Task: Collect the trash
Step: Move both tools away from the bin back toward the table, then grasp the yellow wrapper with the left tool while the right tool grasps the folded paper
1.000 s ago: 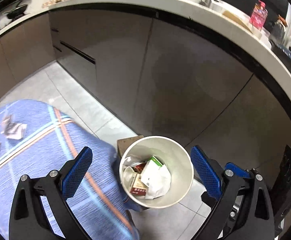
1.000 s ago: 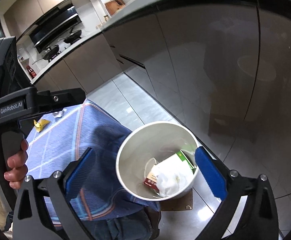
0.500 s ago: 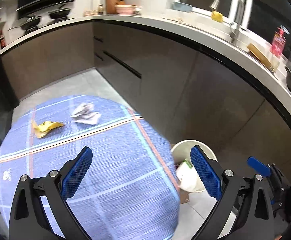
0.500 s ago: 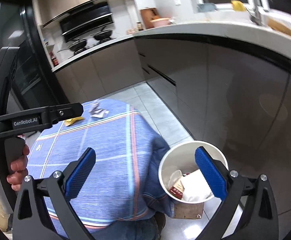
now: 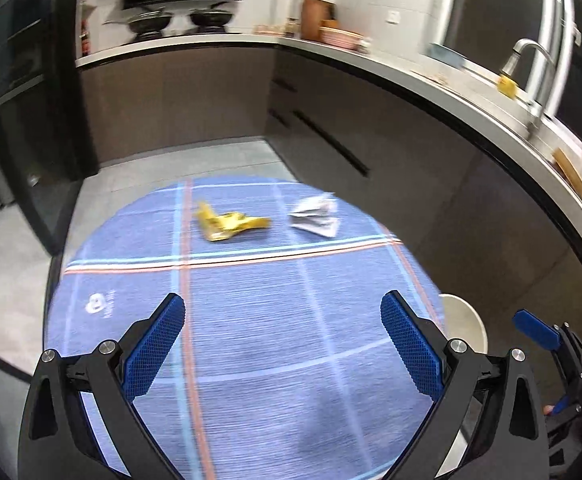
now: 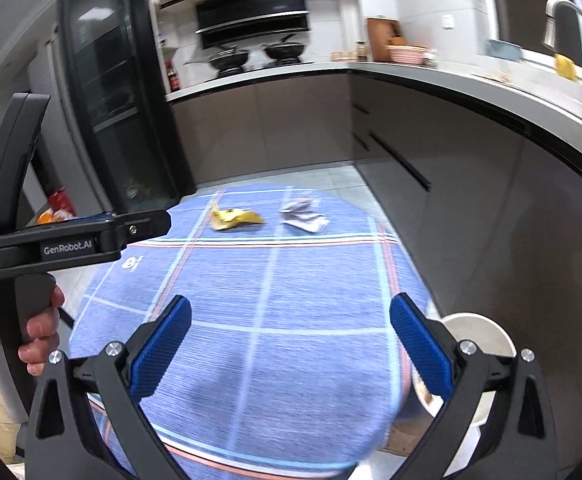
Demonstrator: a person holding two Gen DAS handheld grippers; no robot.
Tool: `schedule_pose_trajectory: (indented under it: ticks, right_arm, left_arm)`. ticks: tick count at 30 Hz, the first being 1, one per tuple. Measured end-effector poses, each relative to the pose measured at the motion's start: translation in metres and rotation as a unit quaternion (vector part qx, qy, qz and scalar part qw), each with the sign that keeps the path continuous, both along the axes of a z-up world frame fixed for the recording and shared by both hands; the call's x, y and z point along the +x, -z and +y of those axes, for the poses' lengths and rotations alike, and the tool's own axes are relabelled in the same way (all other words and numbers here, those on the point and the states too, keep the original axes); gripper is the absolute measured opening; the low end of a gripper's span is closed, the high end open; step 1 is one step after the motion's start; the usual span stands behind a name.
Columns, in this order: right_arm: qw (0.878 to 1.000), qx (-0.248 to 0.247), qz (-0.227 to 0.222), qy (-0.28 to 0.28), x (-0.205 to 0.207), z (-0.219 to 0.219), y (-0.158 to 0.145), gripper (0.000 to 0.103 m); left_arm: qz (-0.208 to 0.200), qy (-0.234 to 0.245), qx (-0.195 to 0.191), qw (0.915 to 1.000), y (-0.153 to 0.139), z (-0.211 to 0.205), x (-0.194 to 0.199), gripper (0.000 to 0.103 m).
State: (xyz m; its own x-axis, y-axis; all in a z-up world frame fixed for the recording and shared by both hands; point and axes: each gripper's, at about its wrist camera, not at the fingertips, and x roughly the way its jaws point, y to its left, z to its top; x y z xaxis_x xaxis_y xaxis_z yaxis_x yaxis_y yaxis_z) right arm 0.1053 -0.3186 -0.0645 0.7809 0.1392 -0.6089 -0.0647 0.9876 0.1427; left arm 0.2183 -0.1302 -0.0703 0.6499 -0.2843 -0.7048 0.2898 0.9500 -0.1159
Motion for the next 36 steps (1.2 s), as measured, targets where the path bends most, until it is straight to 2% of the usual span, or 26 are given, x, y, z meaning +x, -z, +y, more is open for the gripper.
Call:
schedule_pose_trajectory:
  ticks: [5,11,21,30,36]
  right_arm:
    - [0.999,-0.005,0.008,-0.035,0.021,0.040,-0.002,0.100]
    - [0.998,-0.014,0.015,-0.059,0.047,0.076,0.002,0.100]
    - [0.998,-0.012,0.025,-0.052,0.100,0.091,0.016,0.100]
    - [0.998,-0.011,0.043,-0.037,0.173,0.066,0.042,0.100]
    - [0.997,-0.009,0.069,-0.024,0.224,0.039,0.062,0.100]
  left_arm:
    - [0.009,-0.040,0.003,0.9992,0.007,0.046,0.009,0.094]
    - [0.022,-0.068,0.009,0.9974,0.020,0.080,0.025,0.094]
    - [0.049,-0.087,0.023,0.9948,0.043,0.102,0.069,0.094]
    - [0.074,-0.053,0.004,0.9959,0.060,0.096,0.132,0.094]
    - [0.097,-0.006,-0.016,0.9951,0.071,0.067,0.172,0.080]
